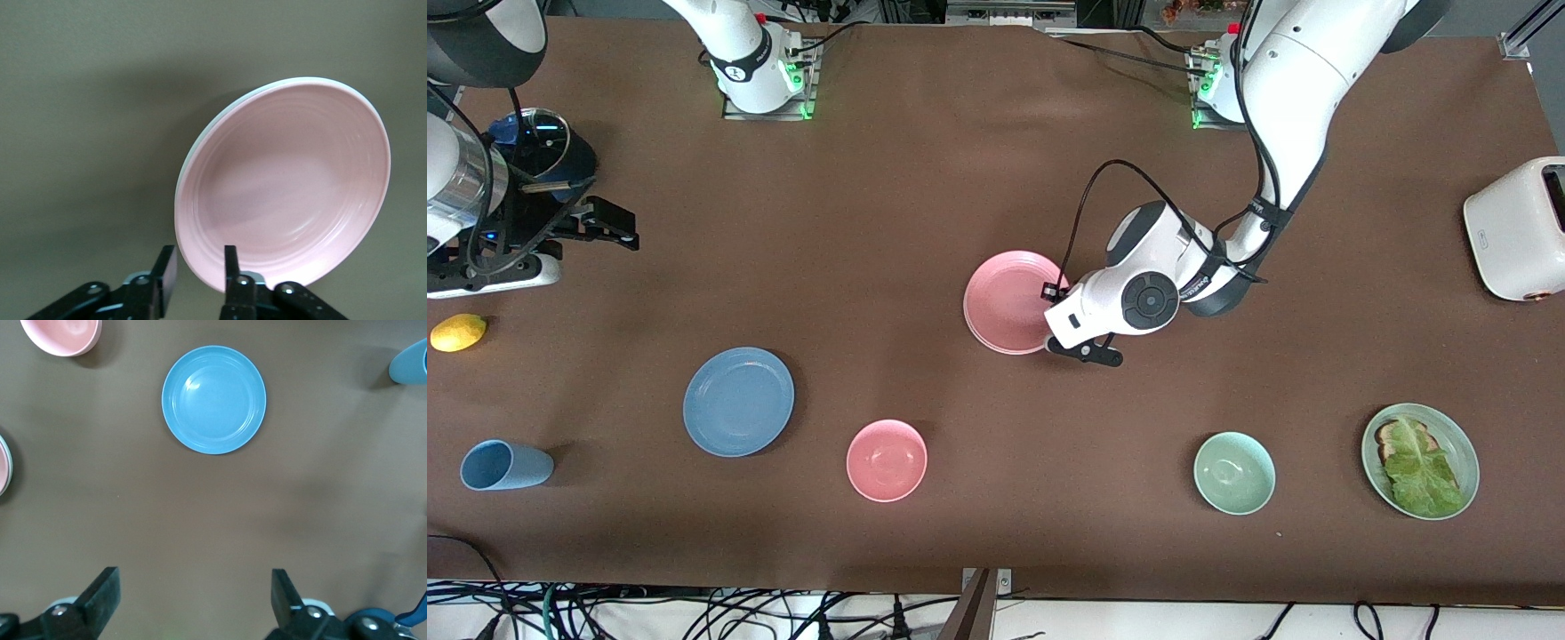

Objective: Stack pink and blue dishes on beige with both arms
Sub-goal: 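Release the pink plate and withdraw the left gripper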

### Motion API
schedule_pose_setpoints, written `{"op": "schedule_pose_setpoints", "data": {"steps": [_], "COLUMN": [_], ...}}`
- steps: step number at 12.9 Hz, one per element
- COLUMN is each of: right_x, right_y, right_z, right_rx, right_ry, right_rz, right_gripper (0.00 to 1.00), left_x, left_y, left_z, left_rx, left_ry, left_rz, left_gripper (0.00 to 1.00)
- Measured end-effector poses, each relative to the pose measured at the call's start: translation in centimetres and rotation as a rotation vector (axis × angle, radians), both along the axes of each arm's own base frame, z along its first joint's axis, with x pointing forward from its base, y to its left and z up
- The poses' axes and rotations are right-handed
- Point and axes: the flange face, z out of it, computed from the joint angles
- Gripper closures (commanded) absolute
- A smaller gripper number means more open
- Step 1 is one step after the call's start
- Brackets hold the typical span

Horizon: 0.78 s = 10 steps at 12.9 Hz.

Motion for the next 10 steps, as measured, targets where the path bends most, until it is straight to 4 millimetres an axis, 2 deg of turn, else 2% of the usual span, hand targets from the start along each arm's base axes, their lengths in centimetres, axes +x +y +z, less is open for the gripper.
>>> {"op": "schedule_pose_setpoints", "data": {"steps": [3, 5, 8, 10], "right_x": [0.5, 1.5, 3.5, 5.0], "right_y": [-0.1, -0.6, -2.6, -3.9], "right_z": [-0.4, -1.8, -5.0, -7.2], "right_rx": [0.002, 0.002, 0.003, 0.007], "right_ry": [-0.018, -0.018, -0.022, -0.042], "right_rz": [-0.002, -0.012, -0.035, -0.015], "right_gripper": [0.0, 0.0, 0.0, 0.0], "left_x": [1.0, 2.2, 4.8, 5.7], "left_y": [1.3, 3.0, 7.5, 10.2], "left_z": [-0.1, 0.3, 1.3, 2.5], "left_rx": [0.011, 0.011, 0.024, 0.05], "left_ry": [-0.007, -0.018, -0.042, -0.049], "left_rz": [0.026, 0.059, 0.117, 0.134], "left_gripper": [0.0, 0.0, 0.0, 0.0]}}
